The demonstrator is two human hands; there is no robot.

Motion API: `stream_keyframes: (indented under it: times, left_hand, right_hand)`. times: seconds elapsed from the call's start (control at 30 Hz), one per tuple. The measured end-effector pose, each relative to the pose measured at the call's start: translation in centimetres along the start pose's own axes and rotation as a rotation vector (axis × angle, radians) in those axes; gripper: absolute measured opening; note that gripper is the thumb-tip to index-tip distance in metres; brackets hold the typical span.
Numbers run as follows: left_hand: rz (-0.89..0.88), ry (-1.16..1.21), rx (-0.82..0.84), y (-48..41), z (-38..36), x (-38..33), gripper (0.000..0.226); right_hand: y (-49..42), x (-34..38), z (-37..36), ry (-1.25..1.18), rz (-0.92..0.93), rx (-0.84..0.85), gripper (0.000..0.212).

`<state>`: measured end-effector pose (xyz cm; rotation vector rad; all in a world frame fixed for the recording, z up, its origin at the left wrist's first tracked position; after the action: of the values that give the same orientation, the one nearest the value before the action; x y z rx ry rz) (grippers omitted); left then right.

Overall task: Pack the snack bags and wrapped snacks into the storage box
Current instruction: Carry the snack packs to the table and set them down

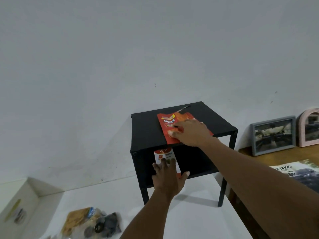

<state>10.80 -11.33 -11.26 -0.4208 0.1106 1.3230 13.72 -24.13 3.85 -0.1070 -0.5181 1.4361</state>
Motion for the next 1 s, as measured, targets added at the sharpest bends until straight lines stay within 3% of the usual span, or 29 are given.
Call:
stream_keyframes:
  times: [0.13, 0.33, 0.67, 1.0]
  left_hand:
    - [0.055, -0.023, -0.12, 0.4, 0.0, -0.2, 0.068]
    - [0.091, 0.128, -0.228, 0.5, 0.4, 1.0, 0.069]
    - [-0.201, 0.069, -0.349, 5.4, 3.7, 1.5, 0.066]
    - [-0.292, 0.184, -0.394, 13.9, 10.4, 5.2, 0.076]
  right_hand:
    - [0.8, 0.3, 1.3, -0.015, -0.002, -0.121, 0.053]
    - [1.5, 0.4, 2.0, -0.039, -0.003, -0.194, 0.042]
    - [4.3, 2.5, 3.9, -0.074, -0.017, -0.189, 0.036]
    - [11.0, 10.5, 7.8, -0.033, 0.006, -0.222, 0.035]
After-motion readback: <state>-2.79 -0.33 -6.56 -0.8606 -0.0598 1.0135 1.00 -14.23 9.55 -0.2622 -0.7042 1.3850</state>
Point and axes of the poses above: each hand's wrist, its own y-axis away from the middle knuckle, its own z-axis out of the back of the hand, x = y × z, the point moved 8 cm from there along -y, towards the middle knuckle, and after that the axes turned 15 degrees about -x, right-handed, at the moved point
